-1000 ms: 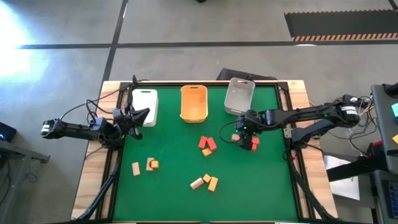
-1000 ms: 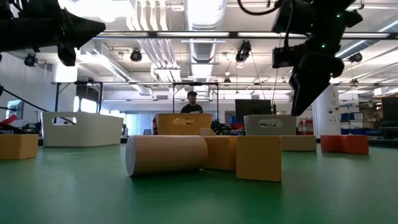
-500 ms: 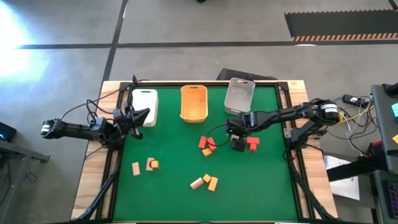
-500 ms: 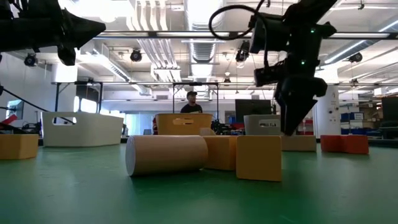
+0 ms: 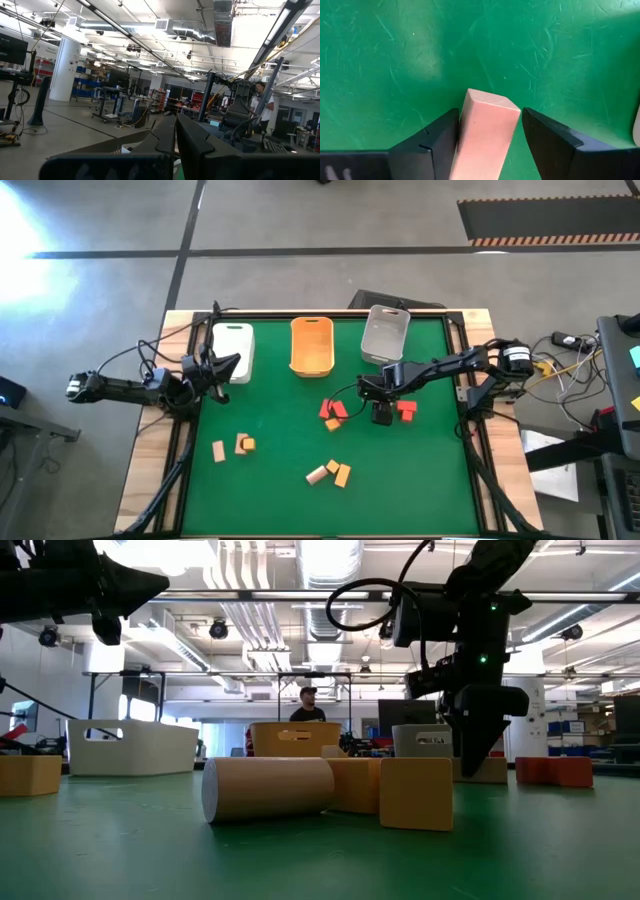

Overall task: Sort & place blocks by color
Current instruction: Put the brown block into the yellow bin

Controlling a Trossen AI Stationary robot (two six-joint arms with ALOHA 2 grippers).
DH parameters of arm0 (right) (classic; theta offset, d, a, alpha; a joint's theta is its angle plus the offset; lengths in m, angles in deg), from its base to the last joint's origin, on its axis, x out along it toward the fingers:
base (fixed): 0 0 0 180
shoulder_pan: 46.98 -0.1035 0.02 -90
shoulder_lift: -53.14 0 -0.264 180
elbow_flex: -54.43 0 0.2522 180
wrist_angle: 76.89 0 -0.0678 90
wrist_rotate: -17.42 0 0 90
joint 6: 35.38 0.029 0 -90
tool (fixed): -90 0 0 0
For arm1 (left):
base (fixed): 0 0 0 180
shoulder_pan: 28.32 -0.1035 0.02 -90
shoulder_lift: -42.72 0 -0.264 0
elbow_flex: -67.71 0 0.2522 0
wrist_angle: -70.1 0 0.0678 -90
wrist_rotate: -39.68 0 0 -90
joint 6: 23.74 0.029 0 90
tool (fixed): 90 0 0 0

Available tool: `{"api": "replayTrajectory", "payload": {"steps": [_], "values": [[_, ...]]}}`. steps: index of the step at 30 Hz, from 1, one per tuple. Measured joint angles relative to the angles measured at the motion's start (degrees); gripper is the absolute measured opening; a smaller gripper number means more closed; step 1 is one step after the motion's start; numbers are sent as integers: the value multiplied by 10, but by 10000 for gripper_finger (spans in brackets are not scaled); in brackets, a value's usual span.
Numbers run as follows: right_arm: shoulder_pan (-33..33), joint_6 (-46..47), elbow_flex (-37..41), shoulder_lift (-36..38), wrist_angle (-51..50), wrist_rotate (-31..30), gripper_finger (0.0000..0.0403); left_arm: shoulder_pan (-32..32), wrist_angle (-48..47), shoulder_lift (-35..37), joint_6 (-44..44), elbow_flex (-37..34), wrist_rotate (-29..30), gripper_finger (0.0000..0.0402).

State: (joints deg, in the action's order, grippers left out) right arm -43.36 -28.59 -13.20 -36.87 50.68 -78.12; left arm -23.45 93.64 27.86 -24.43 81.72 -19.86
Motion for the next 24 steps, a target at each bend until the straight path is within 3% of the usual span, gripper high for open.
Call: {"api": "replayTrajectory", "payload": {"steps": [7,18,24], "values": [[0,11,0,10,1,0,119,0,-2,-1,0,0,0,0],[0,-19,-83,31,3,12,118,0,-2,-2,-1,0,0,0],[16,-85,-138,32,114,9,118,0,-2,-4,-1,0,0,0]]}}
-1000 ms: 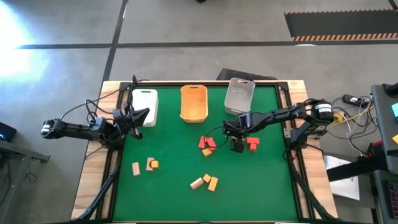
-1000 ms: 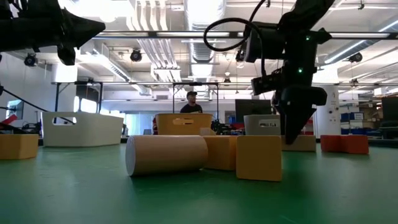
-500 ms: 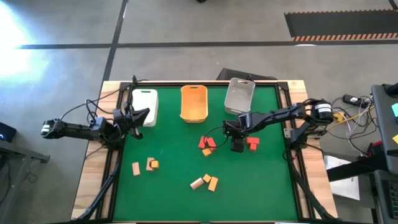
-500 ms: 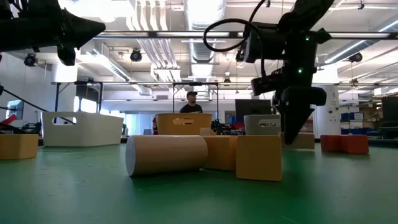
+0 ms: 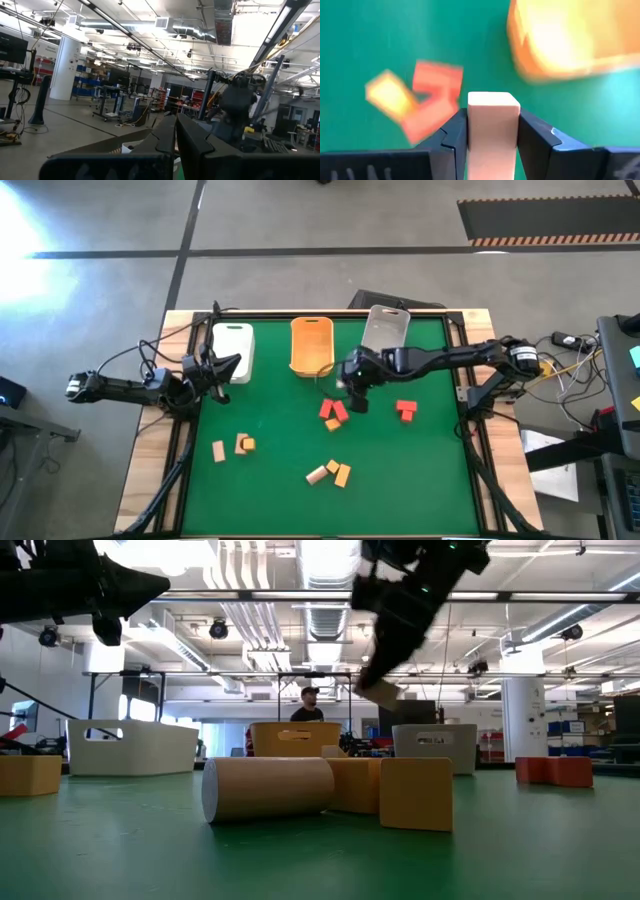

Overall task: Sort & place blocks by color
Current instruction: Put the brown block into the yellow bin

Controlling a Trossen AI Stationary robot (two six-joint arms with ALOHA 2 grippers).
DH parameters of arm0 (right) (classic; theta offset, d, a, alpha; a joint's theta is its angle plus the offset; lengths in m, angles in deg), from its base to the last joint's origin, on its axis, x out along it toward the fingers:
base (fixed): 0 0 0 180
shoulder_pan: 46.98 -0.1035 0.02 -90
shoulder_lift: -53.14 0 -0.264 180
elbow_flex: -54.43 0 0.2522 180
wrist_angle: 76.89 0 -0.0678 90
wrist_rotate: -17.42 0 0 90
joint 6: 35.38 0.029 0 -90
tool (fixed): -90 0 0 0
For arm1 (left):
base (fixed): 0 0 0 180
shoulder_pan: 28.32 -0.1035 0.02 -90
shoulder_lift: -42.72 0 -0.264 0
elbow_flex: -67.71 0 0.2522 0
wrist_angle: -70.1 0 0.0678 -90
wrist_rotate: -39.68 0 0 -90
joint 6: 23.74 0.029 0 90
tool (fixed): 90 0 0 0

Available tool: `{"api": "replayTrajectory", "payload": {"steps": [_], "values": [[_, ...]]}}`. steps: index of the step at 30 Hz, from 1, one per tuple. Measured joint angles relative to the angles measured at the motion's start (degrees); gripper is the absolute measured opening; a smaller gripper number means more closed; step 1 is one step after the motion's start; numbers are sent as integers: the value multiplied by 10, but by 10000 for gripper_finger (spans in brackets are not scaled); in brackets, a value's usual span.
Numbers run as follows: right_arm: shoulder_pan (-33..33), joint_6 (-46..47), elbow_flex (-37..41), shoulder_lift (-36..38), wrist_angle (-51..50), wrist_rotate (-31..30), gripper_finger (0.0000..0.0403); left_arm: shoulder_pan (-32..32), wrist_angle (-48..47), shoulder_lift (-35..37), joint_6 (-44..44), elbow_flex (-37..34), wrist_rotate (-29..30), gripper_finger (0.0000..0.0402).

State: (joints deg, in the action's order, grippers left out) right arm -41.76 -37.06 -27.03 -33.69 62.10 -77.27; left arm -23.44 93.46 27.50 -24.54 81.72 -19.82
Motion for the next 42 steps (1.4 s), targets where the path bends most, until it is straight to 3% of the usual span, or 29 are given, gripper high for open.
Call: {"api": "replayTrajectory", "payload": {"steps": [7,15,22,28,37,42], "values": [[44,-92,-4,-18,246,0,118,0,2,1,2,0,0,0],[118,-118,-21,-126,419,0,118,0,2,1,0,0,0,0],[155,-99,-91,-220,414,0,118,0,1,0,0,0,0,0],[165,-113,-153,-269,302,-35,118,0,0,0,-1,0,0,0],[164,-103,-180,-283,259,-33,178,0,-1,-2,-1,0,0,0],[164,-99,-180,-275,257,-29,190,0,-1,-9,-1,0,0,0]]}}
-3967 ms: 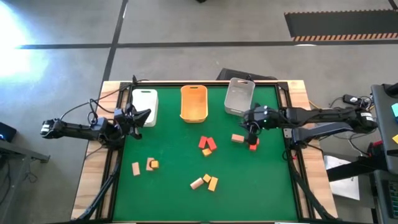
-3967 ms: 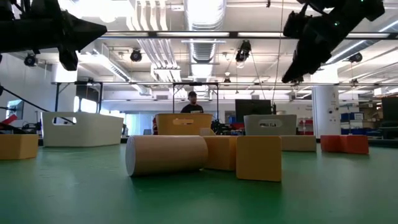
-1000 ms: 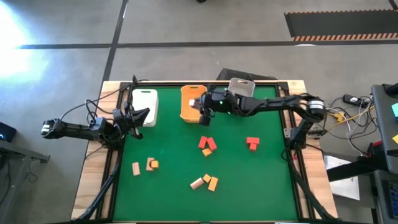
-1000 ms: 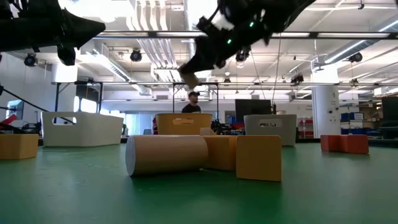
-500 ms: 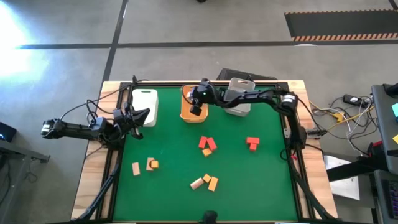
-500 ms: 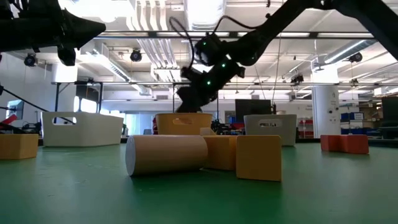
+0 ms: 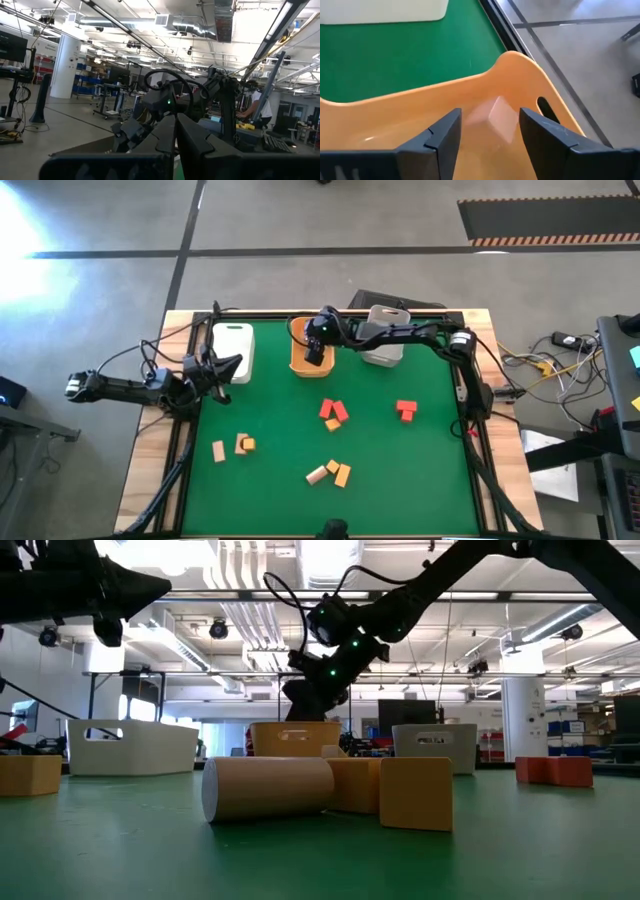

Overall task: Sort & place blocks by color
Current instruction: Put the brown block into the yellow bin, then put the yellow block into the white bin

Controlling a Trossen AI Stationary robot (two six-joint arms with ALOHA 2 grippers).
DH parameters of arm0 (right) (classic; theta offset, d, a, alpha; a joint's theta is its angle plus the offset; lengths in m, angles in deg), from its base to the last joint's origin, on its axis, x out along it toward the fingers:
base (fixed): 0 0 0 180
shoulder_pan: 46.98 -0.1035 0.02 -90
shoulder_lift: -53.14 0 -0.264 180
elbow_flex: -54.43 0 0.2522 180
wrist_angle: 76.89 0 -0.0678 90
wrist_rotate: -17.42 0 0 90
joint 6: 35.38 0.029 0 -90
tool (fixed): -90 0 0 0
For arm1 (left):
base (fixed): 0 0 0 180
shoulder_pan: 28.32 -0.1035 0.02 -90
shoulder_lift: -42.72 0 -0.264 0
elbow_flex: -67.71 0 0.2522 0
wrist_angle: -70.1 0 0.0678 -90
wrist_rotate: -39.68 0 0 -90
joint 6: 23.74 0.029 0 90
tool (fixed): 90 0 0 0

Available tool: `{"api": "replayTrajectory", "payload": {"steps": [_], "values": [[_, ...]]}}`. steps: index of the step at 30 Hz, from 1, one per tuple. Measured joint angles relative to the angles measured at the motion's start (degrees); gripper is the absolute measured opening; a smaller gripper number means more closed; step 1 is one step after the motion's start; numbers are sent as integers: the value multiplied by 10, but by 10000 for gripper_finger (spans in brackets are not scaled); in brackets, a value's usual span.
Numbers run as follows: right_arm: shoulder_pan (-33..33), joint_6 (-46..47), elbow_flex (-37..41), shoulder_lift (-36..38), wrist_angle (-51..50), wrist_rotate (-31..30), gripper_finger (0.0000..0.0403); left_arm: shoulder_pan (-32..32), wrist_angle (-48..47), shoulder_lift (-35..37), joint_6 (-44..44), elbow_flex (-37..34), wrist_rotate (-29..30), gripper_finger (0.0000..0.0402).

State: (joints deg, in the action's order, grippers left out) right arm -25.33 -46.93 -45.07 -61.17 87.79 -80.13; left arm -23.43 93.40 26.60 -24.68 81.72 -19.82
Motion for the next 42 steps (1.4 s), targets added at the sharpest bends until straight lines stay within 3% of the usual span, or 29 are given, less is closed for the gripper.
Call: {"api": "replayTrajectory", "payload": {"steps": [10,23,30,38,42], "values": [[-46,0,22,81,-56,0,161,0,0,-4,-64,0,0,0],[-134,11,163,222,-44,0,113,0,-1,-75,-254,0,-4,0],[-145,-14,280,310,100,0,90,2,-5,-156,-412,4,-5,0],[-145,-47,391,407,245,0,70,38,-22,-286,-481,76,-39,0],[-145,-53,414,446,249,0,64,46,-150,-333,-545,144,-67,0]]}}
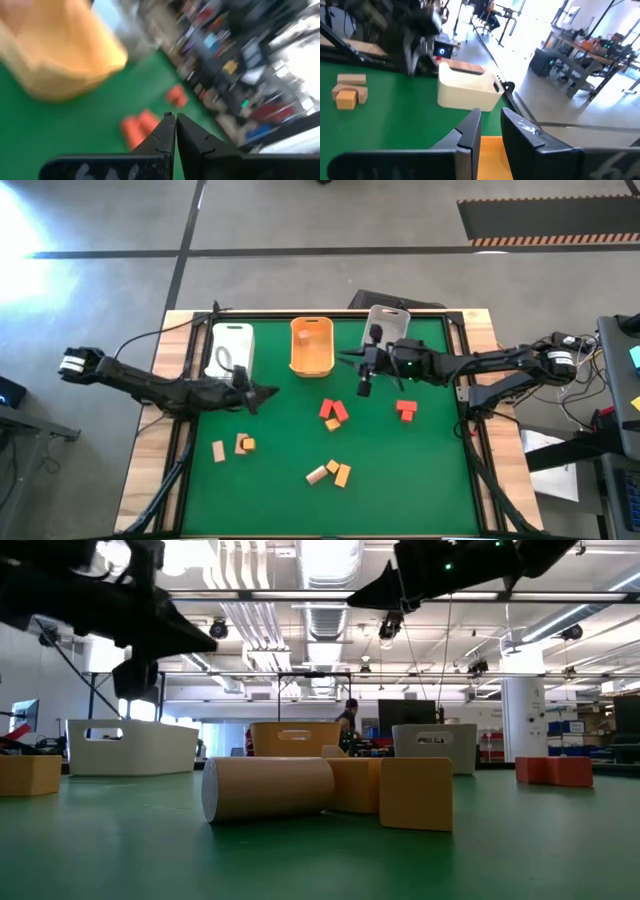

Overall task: Sort & place blocks by color
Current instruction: Put the yellow block into the white bin

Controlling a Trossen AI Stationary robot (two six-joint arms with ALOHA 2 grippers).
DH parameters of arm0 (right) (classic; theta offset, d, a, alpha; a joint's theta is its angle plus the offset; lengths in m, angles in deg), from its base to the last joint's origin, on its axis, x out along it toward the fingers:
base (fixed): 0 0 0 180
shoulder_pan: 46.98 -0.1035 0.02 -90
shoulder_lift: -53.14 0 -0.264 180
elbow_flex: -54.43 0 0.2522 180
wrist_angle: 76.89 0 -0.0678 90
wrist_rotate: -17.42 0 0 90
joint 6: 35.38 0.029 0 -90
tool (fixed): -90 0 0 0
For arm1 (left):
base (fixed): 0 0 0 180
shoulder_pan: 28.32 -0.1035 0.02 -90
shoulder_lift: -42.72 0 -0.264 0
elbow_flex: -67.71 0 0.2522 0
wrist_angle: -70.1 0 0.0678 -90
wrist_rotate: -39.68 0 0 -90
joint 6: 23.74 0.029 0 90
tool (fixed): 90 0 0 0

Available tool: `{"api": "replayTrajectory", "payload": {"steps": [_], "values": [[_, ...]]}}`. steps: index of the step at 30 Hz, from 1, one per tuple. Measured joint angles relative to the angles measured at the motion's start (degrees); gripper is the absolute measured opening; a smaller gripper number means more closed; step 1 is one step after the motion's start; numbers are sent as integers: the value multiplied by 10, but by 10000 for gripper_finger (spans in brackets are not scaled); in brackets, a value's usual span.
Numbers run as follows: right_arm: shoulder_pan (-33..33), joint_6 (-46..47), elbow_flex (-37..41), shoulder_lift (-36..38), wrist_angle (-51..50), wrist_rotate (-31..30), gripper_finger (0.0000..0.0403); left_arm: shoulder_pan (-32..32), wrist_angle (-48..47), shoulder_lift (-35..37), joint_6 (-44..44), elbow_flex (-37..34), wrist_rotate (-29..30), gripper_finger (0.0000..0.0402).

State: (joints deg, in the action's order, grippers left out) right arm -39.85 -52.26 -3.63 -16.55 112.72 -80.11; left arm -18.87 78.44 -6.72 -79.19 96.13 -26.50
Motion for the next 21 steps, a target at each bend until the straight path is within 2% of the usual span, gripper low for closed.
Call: {"api": "replayTrajectory", "payload": {"steps": [4,7,10,12,15,18,21], "values": [[0,2,12,23,-2,0,64,4,-236,-43,-73,109,-74,0],[-1,3,18,33,-4,0,65,9,-422,-87,-109,193,-106,0],[-1,2,25,40,-4,0,63,11,-535,-131,-137,263,-150,0],[-1,3,28,44,-6,0,64,12,-570,-159,-147,294,-194,0],[-1,3,31,47,-5,0,65,21,-577,-200,-129,323,-301,0],[-1,2,32,47,-4,0,65,43,-577,-237,-53,338,-417,0],[-1,2,33,47,-5,0,65,73,-577,-265,44,341,-483,0]]}}
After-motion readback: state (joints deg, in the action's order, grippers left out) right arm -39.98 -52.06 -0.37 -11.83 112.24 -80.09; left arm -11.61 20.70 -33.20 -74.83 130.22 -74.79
